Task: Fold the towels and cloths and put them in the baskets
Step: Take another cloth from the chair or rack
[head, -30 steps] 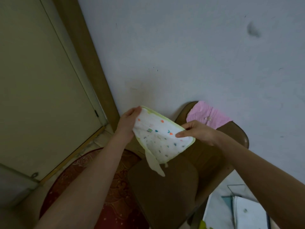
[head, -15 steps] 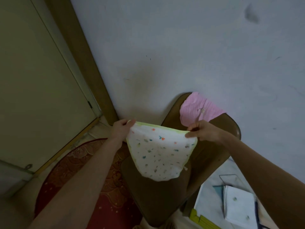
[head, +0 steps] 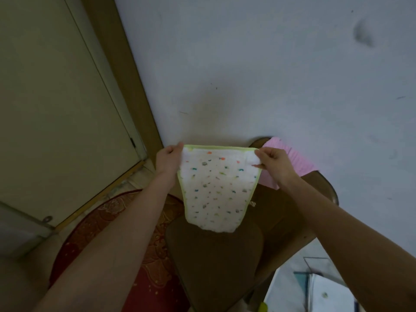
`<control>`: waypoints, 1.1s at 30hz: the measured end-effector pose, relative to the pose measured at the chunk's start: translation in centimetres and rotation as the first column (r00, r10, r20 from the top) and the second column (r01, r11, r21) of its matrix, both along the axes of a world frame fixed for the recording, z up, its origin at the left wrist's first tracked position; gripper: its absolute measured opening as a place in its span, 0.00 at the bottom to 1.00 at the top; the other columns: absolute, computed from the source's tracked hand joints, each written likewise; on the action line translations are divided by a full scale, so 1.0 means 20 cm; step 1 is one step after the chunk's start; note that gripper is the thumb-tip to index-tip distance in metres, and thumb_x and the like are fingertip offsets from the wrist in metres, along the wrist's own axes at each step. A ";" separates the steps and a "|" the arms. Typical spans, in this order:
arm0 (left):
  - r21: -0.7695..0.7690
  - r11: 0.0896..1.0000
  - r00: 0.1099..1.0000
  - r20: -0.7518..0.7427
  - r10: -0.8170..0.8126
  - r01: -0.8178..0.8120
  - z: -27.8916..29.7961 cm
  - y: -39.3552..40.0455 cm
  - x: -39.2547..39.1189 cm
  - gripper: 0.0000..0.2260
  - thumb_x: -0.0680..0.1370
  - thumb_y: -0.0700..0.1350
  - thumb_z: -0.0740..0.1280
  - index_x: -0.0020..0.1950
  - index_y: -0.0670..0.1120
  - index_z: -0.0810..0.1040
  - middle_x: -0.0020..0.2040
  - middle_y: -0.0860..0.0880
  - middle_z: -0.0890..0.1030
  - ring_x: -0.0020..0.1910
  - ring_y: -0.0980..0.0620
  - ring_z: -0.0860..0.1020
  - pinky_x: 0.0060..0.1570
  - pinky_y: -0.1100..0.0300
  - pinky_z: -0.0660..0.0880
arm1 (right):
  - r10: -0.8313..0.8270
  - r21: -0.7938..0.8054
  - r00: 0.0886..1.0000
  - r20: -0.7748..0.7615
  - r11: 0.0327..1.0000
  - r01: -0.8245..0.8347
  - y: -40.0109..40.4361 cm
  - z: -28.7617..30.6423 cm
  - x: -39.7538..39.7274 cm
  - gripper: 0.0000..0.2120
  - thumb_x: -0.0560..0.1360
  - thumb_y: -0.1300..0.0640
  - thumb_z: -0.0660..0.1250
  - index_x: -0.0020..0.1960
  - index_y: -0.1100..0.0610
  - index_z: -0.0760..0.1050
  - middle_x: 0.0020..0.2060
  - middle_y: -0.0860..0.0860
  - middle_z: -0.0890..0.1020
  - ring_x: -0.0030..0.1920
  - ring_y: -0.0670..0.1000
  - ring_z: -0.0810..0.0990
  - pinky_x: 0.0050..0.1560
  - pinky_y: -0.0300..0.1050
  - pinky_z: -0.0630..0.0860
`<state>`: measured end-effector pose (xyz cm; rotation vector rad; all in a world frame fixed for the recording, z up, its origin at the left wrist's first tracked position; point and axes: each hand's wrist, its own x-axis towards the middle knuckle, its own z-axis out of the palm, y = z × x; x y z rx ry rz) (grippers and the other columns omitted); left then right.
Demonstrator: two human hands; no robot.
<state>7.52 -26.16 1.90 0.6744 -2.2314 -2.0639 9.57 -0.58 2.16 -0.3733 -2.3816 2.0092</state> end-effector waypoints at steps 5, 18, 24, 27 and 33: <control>0.049 0.998 1.000 -0.010 -0.027 0.027 0.07 -0.03 0.10 0.11 0.79 0.52 0.64 0.41 0.47 0.76 0.43 0.51 0.78 0.42 0.55 0.75 0.41 0.64 0.71 | 0.056 0.071 0.997 -0.061 0.996 -0.052 -0.04 0.06 0.07 0.11 0.81 0.61 0.60 0.54 0.65 0.78 0.48 0.58 0.82 0.44 0.48 0.81 0.49 0.39 0.79; -0.202 0.945 0.916 0.360 -0.175 0.259 -0.46 -0.09 0.55 0.14 0.80 0.49 0.64 0.57 0.40 0.78 0.48 0.48 0.73 0.52 0.45 0.73 0.48 0.57 0.68 | 0.185 0.247 0.892 0.413 0.920 -0.305 0.02 -0.34 0.49 0.12 0.78 0.60 0.65 0.58 0.65 0.77 0.53 0.55 0.77 0.52 0.53 0.77 0.45 0.41 0.80; -0.237 0.887 0.839 0.487 -0.243 0.395 -0.73 -0.11 0.70 0.12 0.79 0.47 0.65 0.51 0.39 0.80 0.48 0.44 0.76 0.51 0.46 0.76 0.47 0.57 0.70 | 0.204 0.248 0.809 0.551 0.886 -0.392 -0.04 -0.59 0.64 0.11 0.79 0.59 0.64 0.57 0.64 0.78 0.46 0.52 0.77 0.53 0.55 0.77 0.56 0.48 0.78; -0.251 0.870 0.820 0.513 -0.252 0.425 -0.88 -0.12 0.74 0.12 0.79 0.47 0.65 0.44 0.38 0.80 0.42 0.45 0.77 0.47 0.46 0.76 0.45 0.57 0.70 | 0.206 0.242 0.787 0.582 0.880 -0.409 -0.06 -0.73 0.68 0.11 0.79 0.60 0.63 0.55 0.65 0.78 0.43 0.53 0.78 0.52 0.56 0.79 0.56 0.51 0.79; -0.337 0.814 0.822 0.501 -0.271 0.474 -1.27 -0.12 0.67 0.11 0.80 0.44 0.63 0.51 0.37 0.79 0.44 0.45 0.77 0.46 0.49 0.75 0.44 0.61 0.66 | 0.082 0.311 0.825 0.559 0.902 -0.301 -0.07 -1.18 0.64 0.04 0.78 0.65 0.63 0.46 0.61 0.75 0.43 0.60 0.79 0.43 0.58 0.81 0.47 0.55 0.81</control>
